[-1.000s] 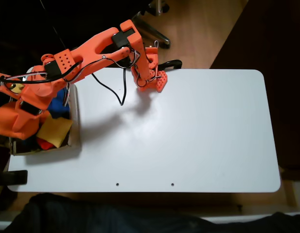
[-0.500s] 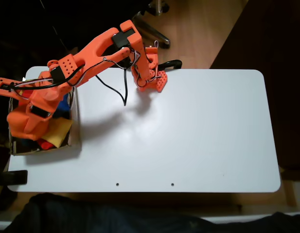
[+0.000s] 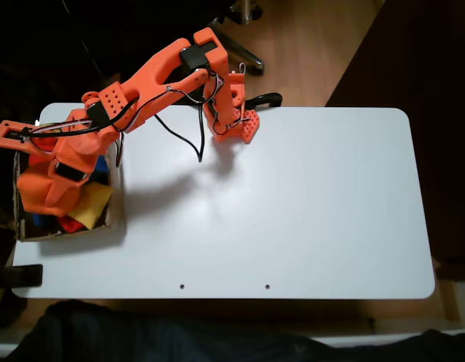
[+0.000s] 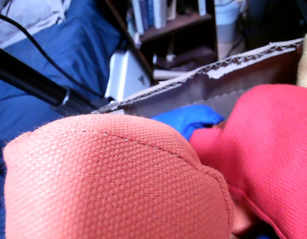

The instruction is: Grasp a bag and put it in the box.

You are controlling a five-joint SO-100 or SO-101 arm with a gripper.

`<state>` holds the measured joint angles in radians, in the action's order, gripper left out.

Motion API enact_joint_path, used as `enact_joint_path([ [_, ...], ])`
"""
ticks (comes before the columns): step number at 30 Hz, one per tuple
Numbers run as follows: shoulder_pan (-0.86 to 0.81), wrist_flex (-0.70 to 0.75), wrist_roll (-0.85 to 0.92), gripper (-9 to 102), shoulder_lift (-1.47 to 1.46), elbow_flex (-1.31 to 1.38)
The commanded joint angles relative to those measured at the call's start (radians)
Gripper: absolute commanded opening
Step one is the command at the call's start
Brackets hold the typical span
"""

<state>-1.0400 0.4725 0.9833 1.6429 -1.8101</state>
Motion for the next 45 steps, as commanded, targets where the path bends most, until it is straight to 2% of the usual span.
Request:
enact_joint_path([
  [1,0.009,-0.026,-0.002,27,0.112,-0.005],
  [27,0.023,-0.074,-0.002,38,0.275,-0.189],
  [30,0.023,-0.087,0.006,42,0.276,-0.204],
  [45,0.011,-0.183,-0.037,49,0.204,-0.192],
])
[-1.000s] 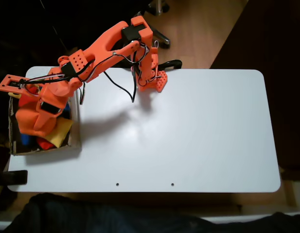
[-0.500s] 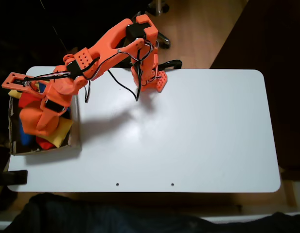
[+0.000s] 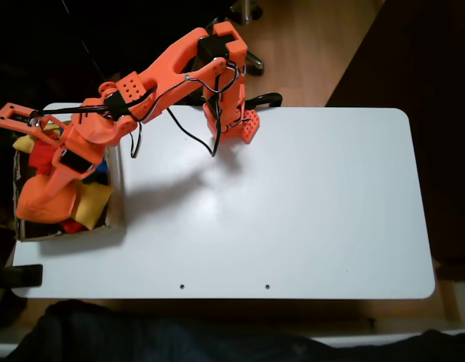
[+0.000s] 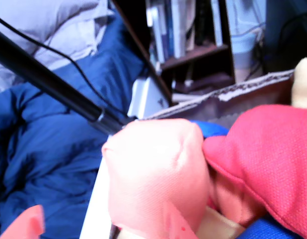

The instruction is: Grasp a bag and put it in the box.

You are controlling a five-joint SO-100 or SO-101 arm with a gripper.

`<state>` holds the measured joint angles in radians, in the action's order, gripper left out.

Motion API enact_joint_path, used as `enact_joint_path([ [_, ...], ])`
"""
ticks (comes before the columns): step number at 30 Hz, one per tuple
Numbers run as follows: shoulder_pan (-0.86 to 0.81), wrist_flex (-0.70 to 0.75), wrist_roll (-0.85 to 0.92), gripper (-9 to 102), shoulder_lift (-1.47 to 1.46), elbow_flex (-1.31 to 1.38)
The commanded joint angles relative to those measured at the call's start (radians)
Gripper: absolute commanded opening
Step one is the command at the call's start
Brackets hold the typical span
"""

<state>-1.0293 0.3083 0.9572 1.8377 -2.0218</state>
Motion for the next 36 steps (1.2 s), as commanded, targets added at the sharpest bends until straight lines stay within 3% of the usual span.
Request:
enact_joint_path([
  [1,0.002,-0.018,-0.018,49,0.014,0.02],
  [9,0.009,0.005,-0.058,49,0.069,0.009],
  [20,0.043,0.213,-0.132,49,0.192,0.017],
  [36,0.078,0.357,-0.499,49,0.399,0.02],
])
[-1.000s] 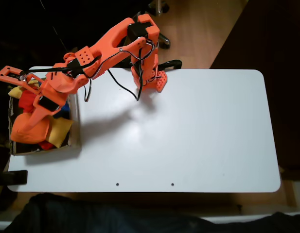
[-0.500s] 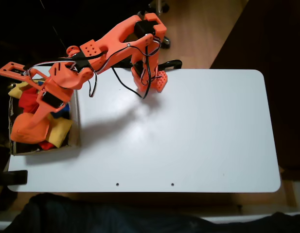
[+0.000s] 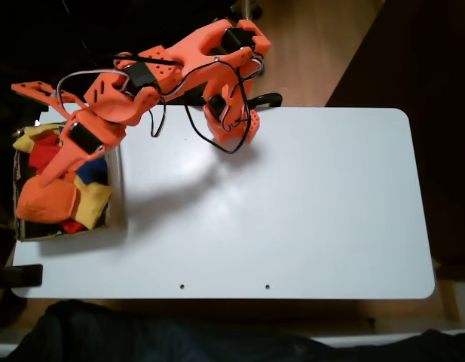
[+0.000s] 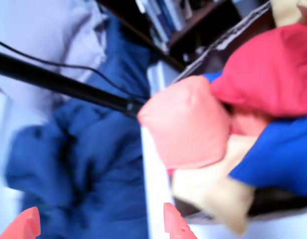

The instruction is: Grasp a bag and put it in the box.

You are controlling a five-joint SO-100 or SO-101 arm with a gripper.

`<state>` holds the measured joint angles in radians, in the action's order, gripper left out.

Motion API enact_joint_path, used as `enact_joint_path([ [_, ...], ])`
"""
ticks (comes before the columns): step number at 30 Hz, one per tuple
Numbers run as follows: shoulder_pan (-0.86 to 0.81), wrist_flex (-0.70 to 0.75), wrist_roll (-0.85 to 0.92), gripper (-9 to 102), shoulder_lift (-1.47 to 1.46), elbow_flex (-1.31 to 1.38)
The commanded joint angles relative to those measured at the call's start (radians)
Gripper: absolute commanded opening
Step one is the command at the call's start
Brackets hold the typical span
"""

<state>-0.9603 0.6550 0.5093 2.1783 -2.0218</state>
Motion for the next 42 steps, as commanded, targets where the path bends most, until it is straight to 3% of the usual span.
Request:
enact_joint_path([
  [1,0.012,0.021,-0.06,49,0.072,0.02],
  [18,0.101,0.055,-0.075,49,0.357,-0.127],
  [32,0.328,0.064,-0.25,49,0.583,-0.25],
  [42,0.532,0.17,-0.275,49,0.741,-0.37],
])
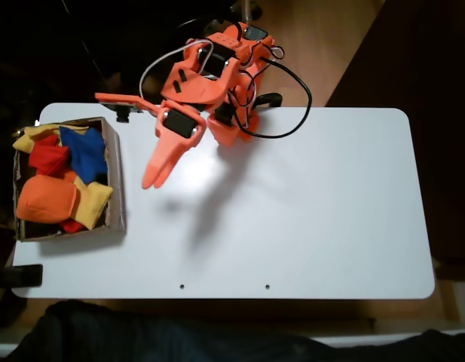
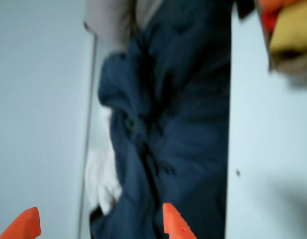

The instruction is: Grasp a bag and put it in the box.

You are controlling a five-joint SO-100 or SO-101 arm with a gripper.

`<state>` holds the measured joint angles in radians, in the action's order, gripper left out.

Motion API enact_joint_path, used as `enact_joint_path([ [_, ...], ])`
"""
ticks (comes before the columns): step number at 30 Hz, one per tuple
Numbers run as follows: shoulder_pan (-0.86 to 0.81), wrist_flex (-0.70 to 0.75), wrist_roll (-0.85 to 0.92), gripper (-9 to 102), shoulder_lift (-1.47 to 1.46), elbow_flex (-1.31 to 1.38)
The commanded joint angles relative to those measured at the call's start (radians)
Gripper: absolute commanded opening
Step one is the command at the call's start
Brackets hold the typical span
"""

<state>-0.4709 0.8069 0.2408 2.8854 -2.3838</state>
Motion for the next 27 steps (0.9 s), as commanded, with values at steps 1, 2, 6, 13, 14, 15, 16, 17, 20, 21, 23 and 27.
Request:
enact_joint_path([
  [1,0.061,0.028,-0.009,49,0.048,-0.017],
  [2,0.078,0.037,-0.012,49,0.061,-0.026],
  [6,0.138,0.078,-0.032,49,0.094,-0.044],
  [13,0.232,0.153,-0.083,49,0.129,-0.061],
  [14,0.244,0.163,-0.089,49,0.135,-0.064],
  [15,0.256,0.169,-0.095,49,0.141,-0.071],
  [16,0.27,0.173,-0.1,49,0.147,-0.078],
  [17,0.282,0.178,-0.1,49,0.153,-0.086],
  [20,0.316,0.19,-0.103,49,0.17,-0.112],
  [21,0.327,0.198,-0.104,49,0.176,-0.12],
  [23,0.35,0.216,-0.106,49,0.193,-0.137],
  [27,0.382,0.241,-0.106,49,0.238,-0.184],
])
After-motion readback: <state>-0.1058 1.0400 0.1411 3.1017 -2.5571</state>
